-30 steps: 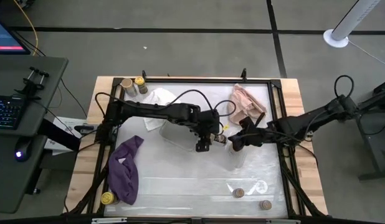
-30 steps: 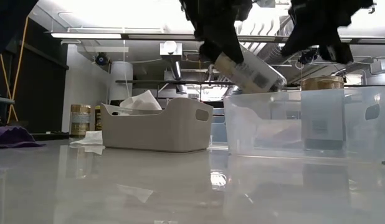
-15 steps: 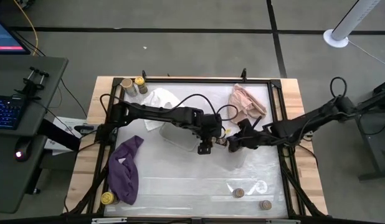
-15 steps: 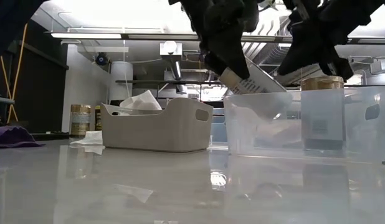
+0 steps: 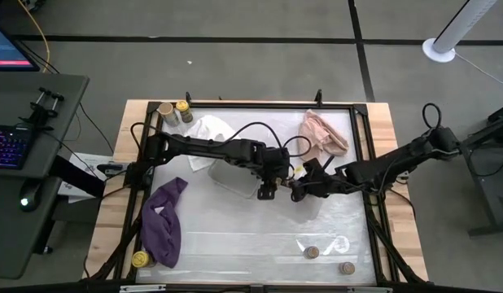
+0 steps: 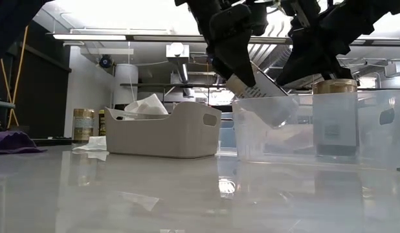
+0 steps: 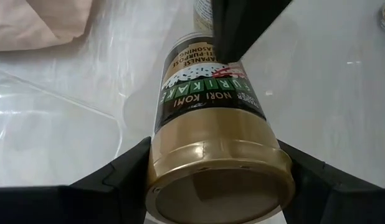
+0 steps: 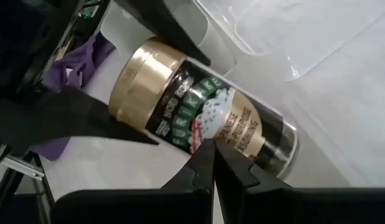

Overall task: Sort spices by type
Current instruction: Put the right gold seasoning bottle into the bottom transparent bin

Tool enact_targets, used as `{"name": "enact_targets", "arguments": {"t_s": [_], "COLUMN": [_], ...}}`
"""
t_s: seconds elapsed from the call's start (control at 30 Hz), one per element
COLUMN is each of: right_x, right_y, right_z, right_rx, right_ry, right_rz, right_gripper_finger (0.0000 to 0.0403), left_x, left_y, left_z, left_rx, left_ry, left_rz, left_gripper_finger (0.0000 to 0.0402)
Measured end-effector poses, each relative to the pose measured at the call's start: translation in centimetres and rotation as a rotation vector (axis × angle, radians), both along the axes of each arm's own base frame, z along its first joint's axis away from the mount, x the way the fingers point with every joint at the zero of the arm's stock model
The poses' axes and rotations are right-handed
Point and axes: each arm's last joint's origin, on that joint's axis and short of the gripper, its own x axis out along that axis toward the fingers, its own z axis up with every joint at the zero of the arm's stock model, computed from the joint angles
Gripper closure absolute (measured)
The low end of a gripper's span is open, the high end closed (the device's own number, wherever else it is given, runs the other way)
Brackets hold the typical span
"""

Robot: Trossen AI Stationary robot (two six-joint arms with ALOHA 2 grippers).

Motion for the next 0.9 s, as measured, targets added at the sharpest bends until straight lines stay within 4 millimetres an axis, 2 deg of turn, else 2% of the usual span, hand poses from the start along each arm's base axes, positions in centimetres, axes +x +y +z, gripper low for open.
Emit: {"name": "enact_targets", "arguments": {"t_s": [0.33,0.9], "right_x": [0.3,0.9], "right_y": [-0.9,-0.8], "right_z": [-0.2,-1.2], "right_rx": [0.005,-0.002], "right_ry": [0.017,0.046], "right_rz": [-0.025,-0.031], "right_gripper_finger": [0.0403,0.0403], "left_x": [0.0,0.3], "left_y": [0.1,0.1], "left_z": [0.0,0.3], "left_rx": [0.063,0.073], "left_ry": [-0.006,-0.046], "left_rz": [-0.043,-0.041], "left_gripper_finger": [0.0136,0.0126]}}
